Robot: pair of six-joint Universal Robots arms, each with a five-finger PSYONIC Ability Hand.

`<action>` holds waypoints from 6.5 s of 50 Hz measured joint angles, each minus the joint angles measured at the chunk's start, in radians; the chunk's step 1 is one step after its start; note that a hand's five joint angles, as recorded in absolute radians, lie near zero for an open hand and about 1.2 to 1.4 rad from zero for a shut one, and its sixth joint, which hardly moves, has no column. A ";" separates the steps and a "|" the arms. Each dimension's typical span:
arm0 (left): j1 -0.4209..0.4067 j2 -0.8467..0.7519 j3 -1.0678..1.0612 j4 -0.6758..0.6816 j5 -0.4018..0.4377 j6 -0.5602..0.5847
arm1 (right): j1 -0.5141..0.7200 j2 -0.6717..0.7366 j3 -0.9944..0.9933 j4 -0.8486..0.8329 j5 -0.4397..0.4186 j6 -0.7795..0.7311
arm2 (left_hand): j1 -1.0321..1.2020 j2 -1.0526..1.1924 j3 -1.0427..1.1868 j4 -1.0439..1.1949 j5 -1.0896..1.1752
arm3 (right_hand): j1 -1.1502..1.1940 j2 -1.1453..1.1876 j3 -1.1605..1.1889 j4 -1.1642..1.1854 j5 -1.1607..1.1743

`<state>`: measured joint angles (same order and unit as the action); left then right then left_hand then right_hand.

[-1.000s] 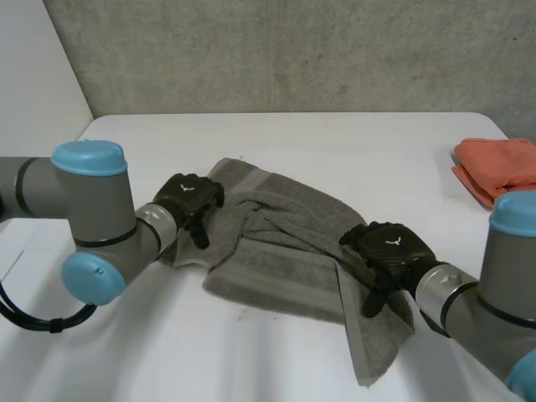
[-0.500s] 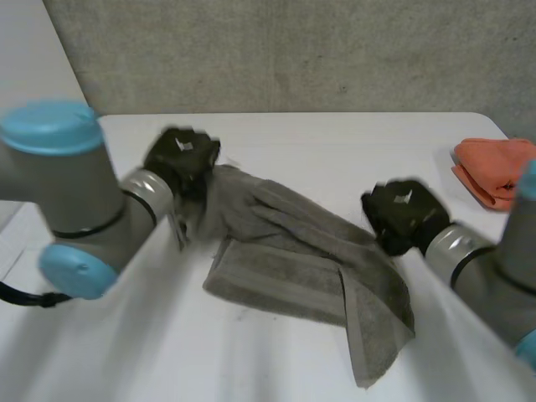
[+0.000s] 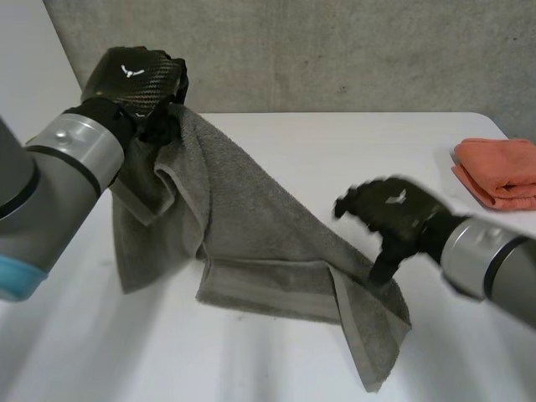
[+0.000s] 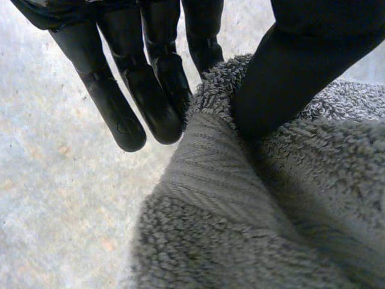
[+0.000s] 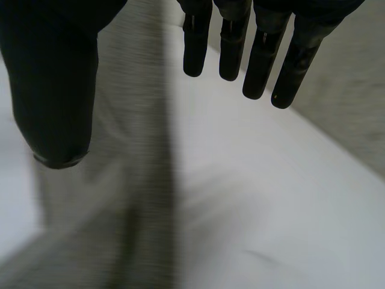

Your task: Fold the laundry.

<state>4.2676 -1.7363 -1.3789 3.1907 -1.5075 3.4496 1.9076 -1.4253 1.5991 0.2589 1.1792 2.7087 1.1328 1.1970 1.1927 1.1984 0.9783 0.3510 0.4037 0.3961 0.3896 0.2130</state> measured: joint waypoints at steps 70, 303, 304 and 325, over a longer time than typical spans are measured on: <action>0.060 -0.171 0.121 0.050 0.001 0.000 | 0.522 0.809 -0.704 -0.150 0.085 0.199 | 0.000 0.000 0.000 0.004 0.000 | 0.029 -0.003 0.052 0.065 0.056; 0.110 -0.250 -0.399 0.086 0.090 0.052 | -0.399 0.342 -0.043 -0.276 0.020 -0.025 | -0.783 -0.829 -0.823 -0.831 -0.782 | 0.644 0.771 0.782 0.803 0.783; 0.108 -0.256 -0.395 0.087 0.090 0.053 | -0.399 0.342 -0.041 -0.277 0.020 -0.025 | -0.783 -0.829 -0.823 -0.831 -0.782 | 0.644 0.771 0.782 0.803 0.784; 0.116 -0.391 -0.267 0.130 0.084 0.147 | -0.400 0.341 -0.008 -0.288 -0.016 -0.031 | -0.642 -0.703 -0.698 -0.700 -0.653 | 0.644 0.771 0.782 0.803 0.787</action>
<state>4.3835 -2.1271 -1.6457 3.3211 -1.4234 3.5965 1.5080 -1.0847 1.5907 -0.0292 1.1632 2.6773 0.4911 0.4944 0.4951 0.4981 0.3257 0.9952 1.1746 1.1782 1.1923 1.0003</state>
